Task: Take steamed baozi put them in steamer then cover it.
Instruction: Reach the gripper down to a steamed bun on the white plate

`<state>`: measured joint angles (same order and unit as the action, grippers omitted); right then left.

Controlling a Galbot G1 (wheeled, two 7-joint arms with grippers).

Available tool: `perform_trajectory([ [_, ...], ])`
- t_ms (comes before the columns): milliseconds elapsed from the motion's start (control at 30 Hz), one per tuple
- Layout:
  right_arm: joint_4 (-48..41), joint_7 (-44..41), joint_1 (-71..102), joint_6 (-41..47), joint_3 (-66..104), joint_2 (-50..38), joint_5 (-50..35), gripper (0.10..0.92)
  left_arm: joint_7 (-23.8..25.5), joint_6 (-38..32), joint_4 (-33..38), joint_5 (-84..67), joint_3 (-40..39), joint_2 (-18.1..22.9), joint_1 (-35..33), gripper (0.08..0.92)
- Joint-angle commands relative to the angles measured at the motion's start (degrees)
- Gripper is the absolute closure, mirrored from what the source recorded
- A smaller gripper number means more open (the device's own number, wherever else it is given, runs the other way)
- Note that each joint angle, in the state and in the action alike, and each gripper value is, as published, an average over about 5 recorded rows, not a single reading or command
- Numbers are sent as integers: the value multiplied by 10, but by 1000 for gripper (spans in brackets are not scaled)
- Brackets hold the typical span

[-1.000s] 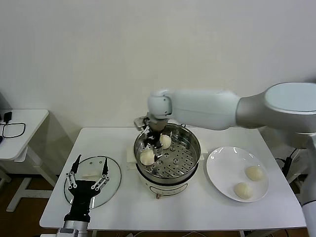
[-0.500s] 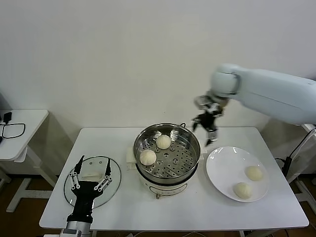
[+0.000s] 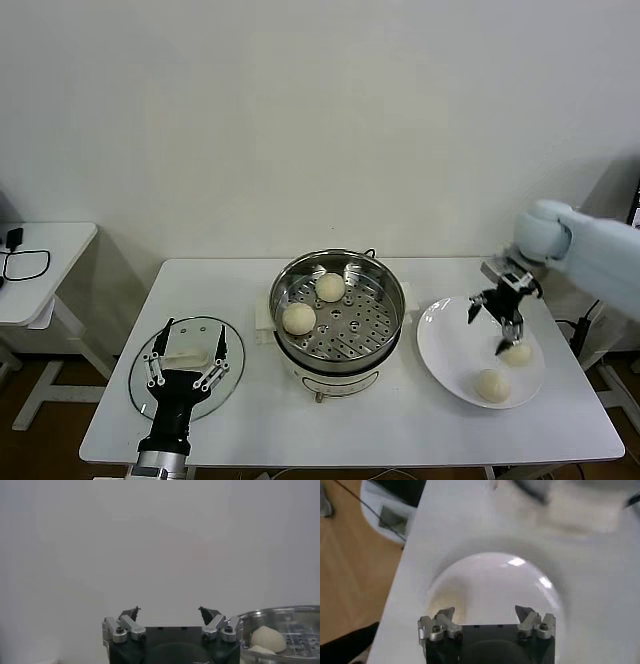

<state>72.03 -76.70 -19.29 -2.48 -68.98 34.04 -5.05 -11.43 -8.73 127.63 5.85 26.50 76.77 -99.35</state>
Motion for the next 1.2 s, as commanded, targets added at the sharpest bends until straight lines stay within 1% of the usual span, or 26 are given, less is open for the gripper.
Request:
perform_trajectory([
  [33, -14, 15, 127, -18, 73, -32, 56, 203, 0, 0, 0, 1, 1, 1, 0, 177],
  [733, -46, 27, 152, -14, 88, 8, 63, 208, 0, 0, -4, 0, 8, 1, 0, 177],
  [833, -45, 27, 149, -14, 89, 7, 63, 244, -1, 0, -4, 0, 8, 2, 0, 177],
  [1000, -36, 29, 138, -15, 87, 1, 57, 340, -1, 0, -3, 0, 7, 1, 1, 177],
  [1200, -13, 20, 50, -37, 68, -8, 43, 385, -1, 1, 1, -1, 6, -2, 1, 177],
])
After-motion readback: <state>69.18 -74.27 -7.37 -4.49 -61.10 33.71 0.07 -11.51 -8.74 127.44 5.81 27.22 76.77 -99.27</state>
